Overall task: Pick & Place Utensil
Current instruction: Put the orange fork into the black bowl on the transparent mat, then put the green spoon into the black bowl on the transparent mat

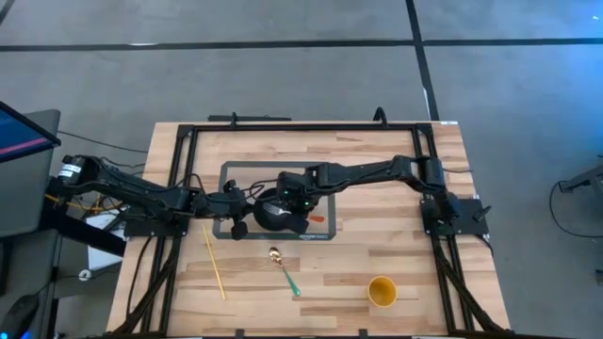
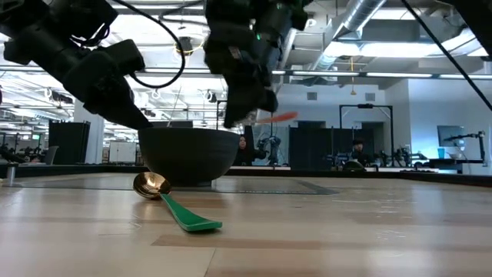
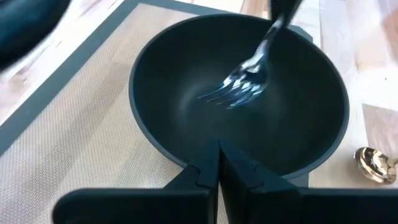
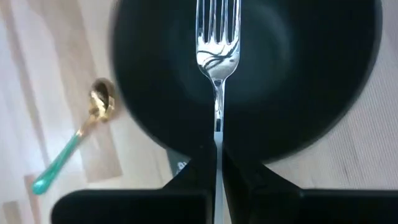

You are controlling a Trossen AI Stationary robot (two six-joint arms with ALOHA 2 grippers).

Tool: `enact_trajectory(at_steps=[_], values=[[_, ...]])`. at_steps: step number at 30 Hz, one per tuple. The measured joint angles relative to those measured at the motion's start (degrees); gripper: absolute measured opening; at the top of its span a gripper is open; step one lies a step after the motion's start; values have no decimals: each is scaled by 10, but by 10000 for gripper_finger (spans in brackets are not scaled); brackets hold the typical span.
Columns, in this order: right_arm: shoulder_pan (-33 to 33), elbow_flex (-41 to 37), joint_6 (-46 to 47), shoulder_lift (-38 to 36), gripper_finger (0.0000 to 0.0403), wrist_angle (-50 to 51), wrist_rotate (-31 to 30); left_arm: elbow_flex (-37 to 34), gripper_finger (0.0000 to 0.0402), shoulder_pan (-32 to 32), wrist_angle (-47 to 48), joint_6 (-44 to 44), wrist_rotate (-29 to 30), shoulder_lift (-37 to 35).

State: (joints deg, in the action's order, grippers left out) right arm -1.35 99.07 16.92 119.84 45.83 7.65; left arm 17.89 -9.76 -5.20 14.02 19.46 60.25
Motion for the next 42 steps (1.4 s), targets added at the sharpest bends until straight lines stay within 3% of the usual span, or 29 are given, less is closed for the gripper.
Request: enact_trajectory(at_steps=[6, 20, 33, 42], values=[[-25, 2, -6, 24, 7, -17, 60, 0, 8, 0, -10, 0, 0, 2], [-56, 1, -24, 31, 28, -16, 99, 0, 8, 0, -16, 0, -2, 2], [-56, 1, -25, 36, 55, -32, 104, 0, 6, 0, -19, 0, -2, 1], [-59, 63, -82, 36, 57, -9, 103, 0, 8, 0, -22, 0, -2, 1]])
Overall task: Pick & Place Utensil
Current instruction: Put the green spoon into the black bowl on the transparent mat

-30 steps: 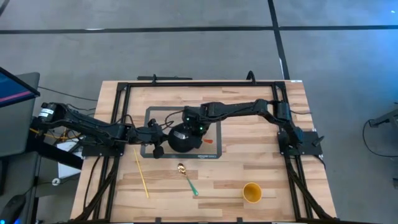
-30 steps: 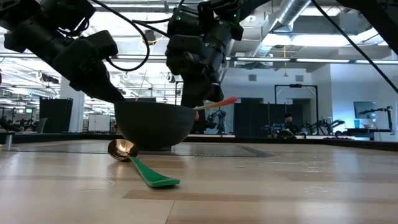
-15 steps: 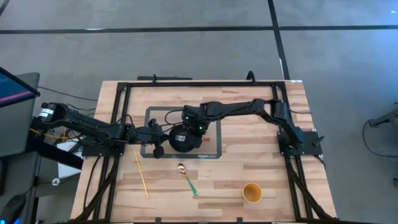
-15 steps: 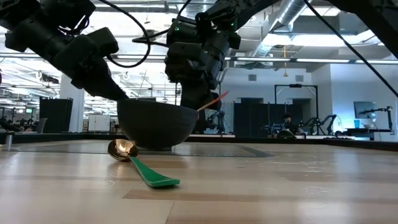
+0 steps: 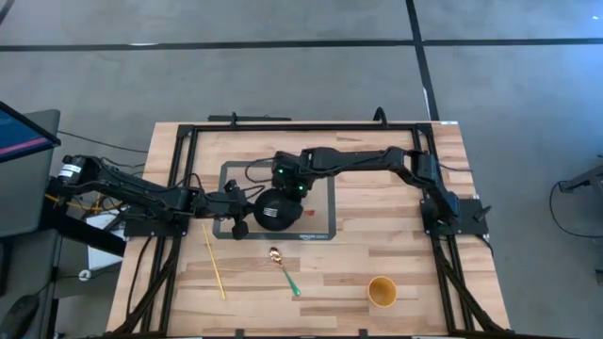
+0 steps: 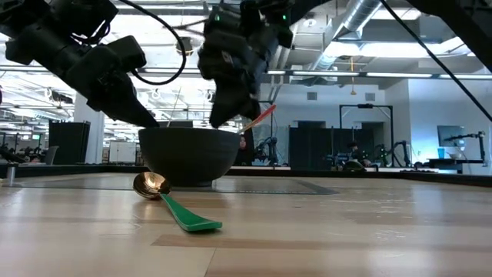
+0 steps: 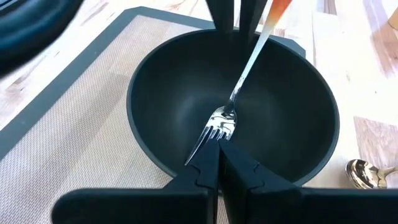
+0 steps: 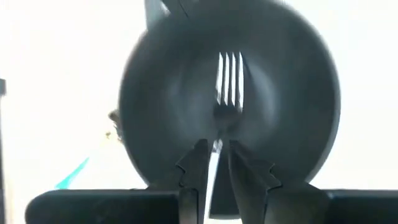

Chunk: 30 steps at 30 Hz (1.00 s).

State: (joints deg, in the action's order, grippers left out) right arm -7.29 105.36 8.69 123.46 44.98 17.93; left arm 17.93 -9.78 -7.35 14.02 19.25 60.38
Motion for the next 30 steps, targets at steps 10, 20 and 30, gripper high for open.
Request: enact_trajectory(at_steps=[10, 20, 30], values=[[2, 153, -108, -1, 54, 86, -40, 0, 12, -1, -10, 4, 0, 0], [29, 292, -226, -1, 53, 154, -104, 0, 19, -21, -85, 0, 0, 0], [22, 289, -237, -42, 53, 208, -105, 0, 54, -22, -157, 0, 0, 0]])
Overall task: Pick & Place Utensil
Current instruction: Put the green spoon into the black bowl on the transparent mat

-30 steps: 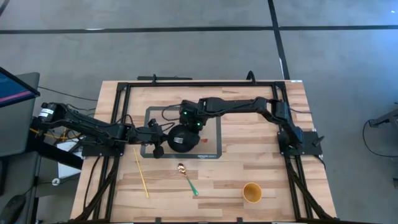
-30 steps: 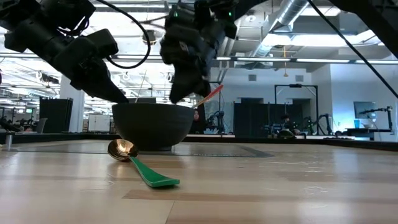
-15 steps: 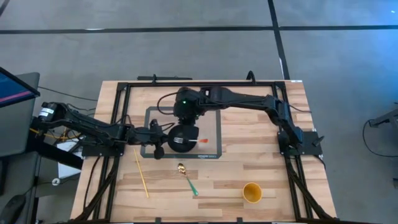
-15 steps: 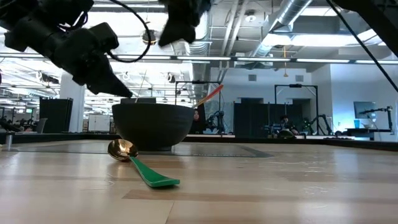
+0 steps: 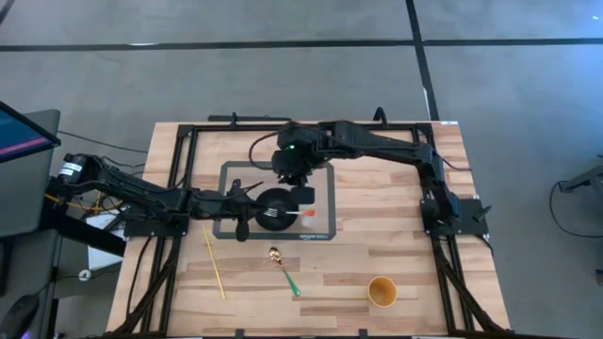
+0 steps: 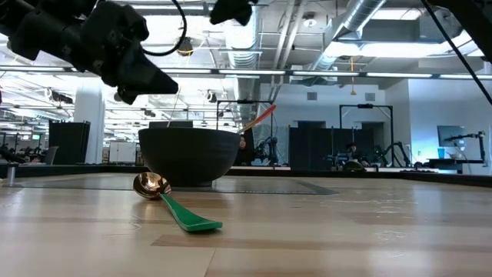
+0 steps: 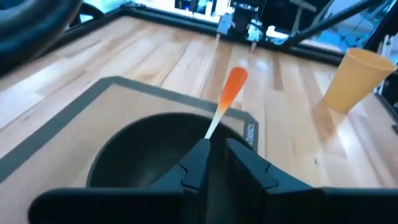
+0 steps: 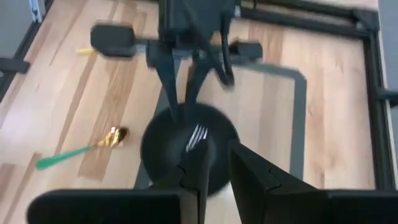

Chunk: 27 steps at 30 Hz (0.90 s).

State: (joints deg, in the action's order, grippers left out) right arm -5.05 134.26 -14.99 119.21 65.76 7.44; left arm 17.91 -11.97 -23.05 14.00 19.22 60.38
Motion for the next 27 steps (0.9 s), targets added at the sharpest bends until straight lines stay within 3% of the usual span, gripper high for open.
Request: enact_trajectory(at_steps=[7, 11, 19, 27], values=[[1, -10, 20, -41, 53, 37, 1, 0, 77, -1, -49, -2, -32, 0], [4, -55, 54, -80, 53, 49, 2, 0, 79, -7, -80, -14, -62, 0], [41, -274, 148, -224, 53, -29, -11, 0, 79, -15, -124, -17, -99, 0], [81, -495, 229, -399, 53, -138, -131, 55, 77, -34, -126, -94, -122, 2]])
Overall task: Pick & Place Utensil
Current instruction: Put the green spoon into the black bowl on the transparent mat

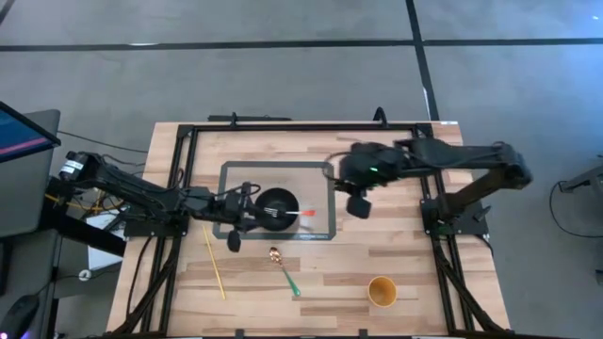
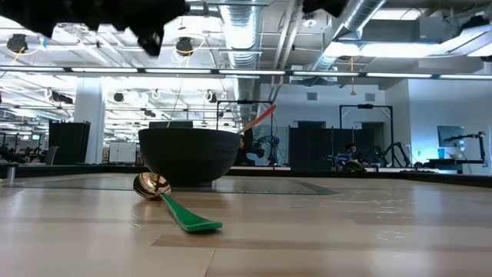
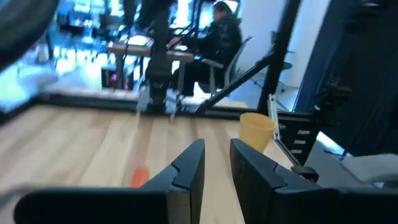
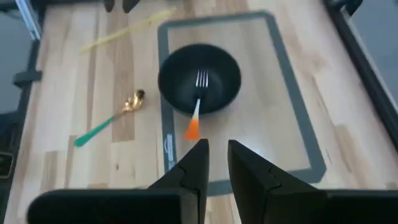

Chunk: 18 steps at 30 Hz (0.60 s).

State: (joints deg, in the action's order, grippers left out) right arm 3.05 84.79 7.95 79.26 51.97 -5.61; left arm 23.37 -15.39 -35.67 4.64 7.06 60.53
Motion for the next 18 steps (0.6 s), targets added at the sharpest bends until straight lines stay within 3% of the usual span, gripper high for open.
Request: enact_trajectory(at_steps=[11, 18], values=[[29, -355, 27, -209, 53, -329, -5, 91, 77, -30, 118, -13, -28, 38], [29, -442, 26, -239, 53, -436, -5, 162, 77, -36, 239, -18, -32, 119]])
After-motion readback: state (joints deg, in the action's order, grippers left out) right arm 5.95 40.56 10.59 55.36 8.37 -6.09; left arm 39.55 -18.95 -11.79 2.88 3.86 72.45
